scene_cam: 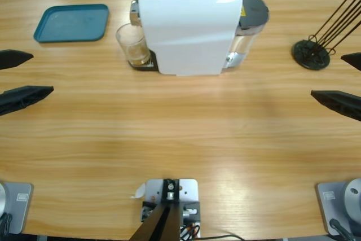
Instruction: Pour coffee
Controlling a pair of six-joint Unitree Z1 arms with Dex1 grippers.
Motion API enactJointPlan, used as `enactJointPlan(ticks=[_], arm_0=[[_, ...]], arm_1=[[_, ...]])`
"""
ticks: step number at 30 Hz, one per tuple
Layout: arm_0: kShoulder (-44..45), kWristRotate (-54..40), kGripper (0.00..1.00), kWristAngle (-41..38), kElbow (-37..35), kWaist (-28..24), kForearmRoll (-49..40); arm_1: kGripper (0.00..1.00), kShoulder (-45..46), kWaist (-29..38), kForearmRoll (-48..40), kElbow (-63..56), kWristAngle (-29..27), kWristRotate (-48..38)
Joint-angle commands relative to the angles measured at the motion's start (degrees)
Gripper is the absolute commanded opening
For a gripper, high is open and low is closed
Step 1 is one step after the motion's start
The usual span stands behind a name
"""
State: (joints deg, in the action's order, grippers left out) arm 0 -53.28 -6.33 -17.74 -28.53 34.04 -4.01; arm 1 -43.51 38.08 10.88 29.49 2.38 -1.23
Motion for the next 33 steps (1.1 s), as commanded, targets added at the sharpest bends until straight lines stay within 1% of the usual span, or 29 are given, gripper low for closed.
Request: enactJointPlan(ticks=[1,4,9,12,15,17,19,21,22,23,28,30,33], arm_0=[[0.9,-3.2,1.000,3.3,3.1,-1.9,0.6],[-0.7,-7.6,1.000,2.7,1.8,-3.8,0.6],[-7.5,-11.1,1.000,-5.7,0.1,-3.8,1.0],[-8.3,-12.5,1.000,-7.8,-0.2,-4.0,1.7],[-8.6,-13.7,1.000,-7.9,-1.1,-6.6,1.7],[-9.7,-14.4,1.000,-10.0,-2.3,-8.9,1.7],[-11.9,-14.7,1.000,-13.6,-3.7,-11.1,1.7],[-15.2,-15.8,0.996,-22.3,-4.8,-14.6,1.7],[-16.4,-16.2,0.999,-25.2,-5.3,-15.7,1.7],[-17.5,-16.6,1.000,-26.2,-5.7,-16.2,1.7],[-21.7,-21.0,1.000,-26.2,-8.0,-19.0,1.7],[-24.0,-22.9,1.000,-26.0,-9.2,-21.1,1.6],[-28.3,-27.1,1.000,-25.9,-11.3,-21.5,1.3]], arm_1=[[1.000,0.4,0.7,-0.8,-1.8,1.0,-0.6],[1.000,0.1,0.8,-1.1,-1.8,1.3,-0.4],[1.000,-1.1,0.8,-1.3,-1.7,1.8,0.0],[1.000,-1.2,0.8,-1.3,-1.7,2.0,0.1],[1.000,-1.7,0.8,-1.3,-1.7,2.0,0.1],[1.000,-1.7,0.8,-1.3,-1.7,2.0,0.1],[1.000,-1.8,0.8,-1.3,-1.7,2.0,0.1],[1.000,-1.8,0.8,-1.3,-1.7,2.0,0.1],[1.000,-1.8,0.8,-1.3,-1.7,2.0,0.1],[1.000,-1.8,0.8,-1.3,-1.7,2.0,0.1],[1.000,-1.8,0.8,-1.2,-1.7,2.0,0.1],[1.000,-2.0,0.8,-1.2,-1.7,2.1,0.1],[1.000,-2.4,0.8,-1.3,-1.7,2.1,0.1]])
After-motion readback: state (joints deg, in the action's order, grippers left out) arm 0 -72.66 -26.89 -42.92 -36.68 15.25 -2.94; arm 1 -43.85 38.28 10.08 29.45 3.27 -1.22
